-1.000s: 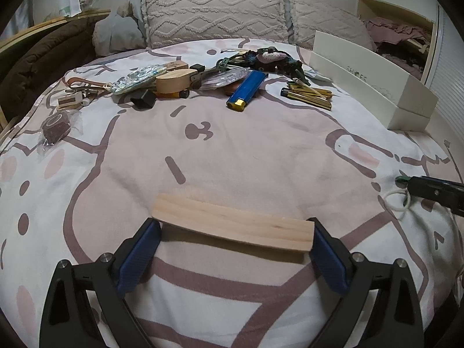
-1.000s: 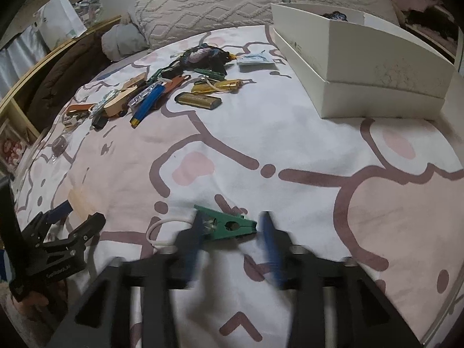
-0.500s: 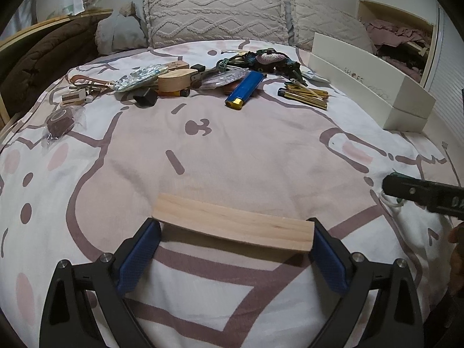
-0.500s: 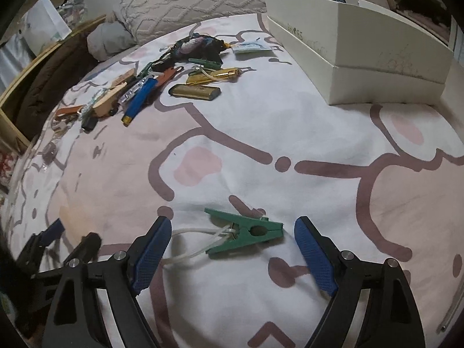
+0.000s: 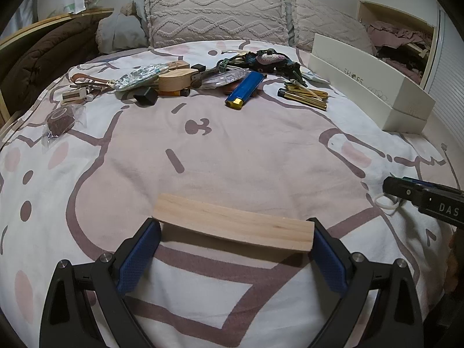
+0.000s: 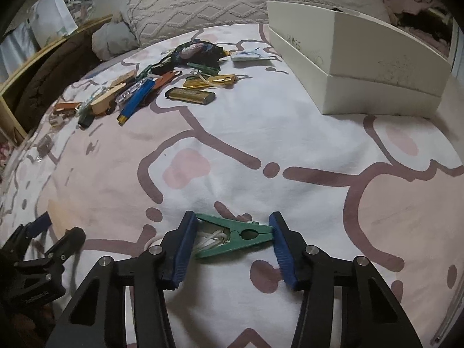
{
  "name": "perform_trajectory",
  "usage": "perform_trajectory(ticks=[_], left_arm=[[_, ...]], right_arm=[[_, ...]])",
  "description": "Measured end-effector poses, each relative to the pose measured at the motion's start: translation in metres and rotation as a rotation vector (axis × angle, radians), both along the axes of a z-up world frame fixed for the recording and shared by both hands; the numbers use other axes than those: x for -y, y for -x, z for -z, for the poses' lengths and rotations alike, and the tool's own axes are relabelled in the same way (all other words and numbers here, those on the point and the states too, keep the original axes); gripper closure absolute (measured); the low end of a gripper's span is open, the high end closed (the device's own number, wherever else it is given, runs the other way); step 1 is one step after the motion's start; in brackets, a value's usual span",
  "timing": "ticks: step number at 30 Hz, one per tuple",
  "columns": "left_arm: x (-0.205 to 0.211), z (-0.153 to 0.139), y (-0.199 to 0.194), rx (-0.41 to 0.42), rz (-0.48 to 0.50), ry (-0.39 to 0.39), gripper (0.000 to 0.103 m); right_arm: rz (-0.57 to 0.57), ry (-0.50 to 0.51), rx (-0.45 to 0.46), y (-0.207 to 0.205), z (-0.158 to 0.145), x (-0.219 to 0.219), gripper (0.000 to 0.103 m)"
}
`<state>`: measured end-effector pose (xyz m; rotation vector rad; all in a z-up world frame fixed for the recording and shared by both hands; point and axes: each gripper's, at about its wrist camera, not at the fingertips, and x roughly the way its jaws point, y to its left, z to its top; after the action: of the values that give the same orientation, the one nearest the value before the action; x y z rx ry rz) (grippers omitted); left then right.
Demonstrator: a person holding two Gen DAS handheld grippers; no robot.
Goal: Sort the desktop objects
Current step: 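Close the right gripper on the green clothespin and lift it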
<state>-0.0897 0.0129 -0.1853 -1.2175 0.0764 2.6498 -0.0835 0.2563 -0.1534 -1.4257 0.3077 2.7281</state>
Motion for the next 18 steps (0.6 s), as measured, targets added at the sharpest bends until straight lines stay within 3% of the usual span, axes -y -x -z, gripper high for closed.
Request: perform_trajectory(ticks=[18], left_arm=[[-0.006, -0.018, -0.01, -0.023, 0.003, -0.005, 0.004]], right_arm=[[-0.032, 0.035, -0.053, -0.015, -0.026, 0.003, 0.051]])
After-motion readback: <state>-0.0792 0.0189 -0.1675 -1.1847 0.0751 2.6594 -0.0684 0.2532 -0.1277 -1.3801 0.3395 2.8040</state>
